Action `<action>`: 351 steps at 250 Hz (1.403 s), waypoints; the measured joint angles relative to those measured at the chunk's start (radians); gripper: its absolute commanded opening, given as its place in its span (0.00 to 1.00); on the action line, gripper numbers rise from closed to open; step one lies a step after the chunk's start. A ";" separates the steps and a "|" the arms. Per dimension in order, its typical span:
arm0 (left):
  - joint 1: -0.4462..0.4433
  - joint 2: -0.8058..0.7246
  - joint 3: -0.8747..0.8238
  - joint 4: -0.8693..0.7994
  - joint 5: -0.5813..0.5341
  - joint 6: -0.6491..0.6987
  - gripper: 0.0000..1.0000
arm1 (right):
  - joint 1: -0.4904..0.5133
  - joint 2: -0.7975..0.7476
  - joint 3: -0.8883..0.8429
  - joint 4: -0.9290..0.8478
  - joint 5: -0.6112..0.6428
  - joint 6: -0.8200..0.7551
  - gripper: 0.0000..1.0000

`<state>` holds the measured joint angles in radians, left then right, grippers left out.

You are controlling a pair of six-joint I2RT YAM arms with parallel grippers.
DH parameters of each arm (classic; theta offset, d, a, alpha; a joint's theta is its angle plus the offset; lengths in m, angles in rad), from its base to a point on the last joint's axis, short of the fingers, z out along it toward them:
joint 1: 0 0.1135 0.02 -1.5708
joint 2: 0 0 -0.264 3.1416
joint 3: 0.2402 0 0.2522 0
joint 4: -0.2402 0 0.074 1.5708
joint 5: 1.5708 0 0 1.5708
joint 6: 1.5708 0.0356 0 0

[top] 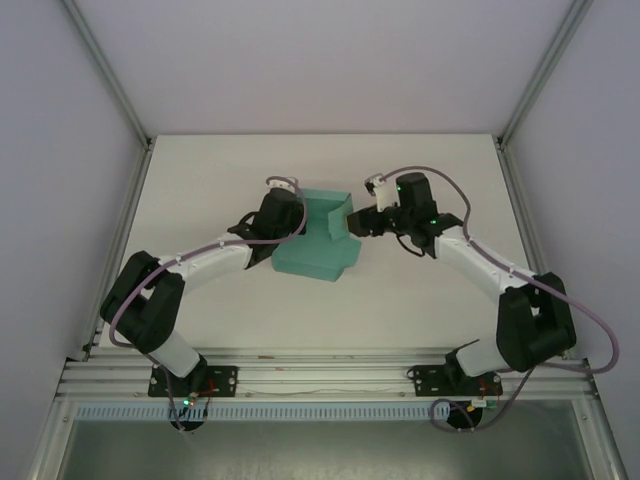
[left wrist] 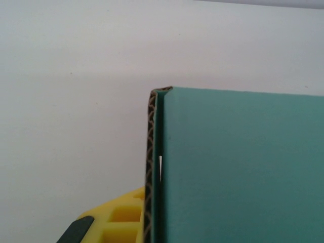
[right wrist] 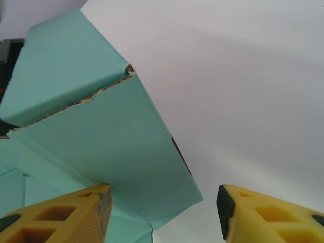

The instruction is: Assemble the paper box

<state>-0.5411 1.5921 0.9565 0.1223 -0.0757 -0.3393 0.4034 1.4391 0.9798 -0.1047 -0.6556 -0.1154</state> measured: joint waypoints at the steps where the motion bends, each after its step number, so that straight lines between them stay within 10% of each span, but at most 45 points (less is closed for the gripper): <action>1: 0.000 0.000 0.000 0.000 -0.001 0.000 0.00 | 0.001 0.002 0.002 0.001 0.004 0.000 0.58; 305: -0.002 -0.016 0.023 -0.041 -0.045 -0.023 0.00 | 0.087 0.087 0.071 0.040 0.147 0.005 0.61; 351: -0.002 -0.013 0.030 -0.043 -0.049 -0.029 0.00 | 0.141 0.095 0.069 0.128 0.313 0.035 0.33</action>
<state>-0.5434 1.5795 0.9867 0.0795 -0.1246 -0.3687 0.5446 1.5341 1.0489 0.0231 -0.3424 -0.0807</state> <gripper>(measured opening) 0.092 0.441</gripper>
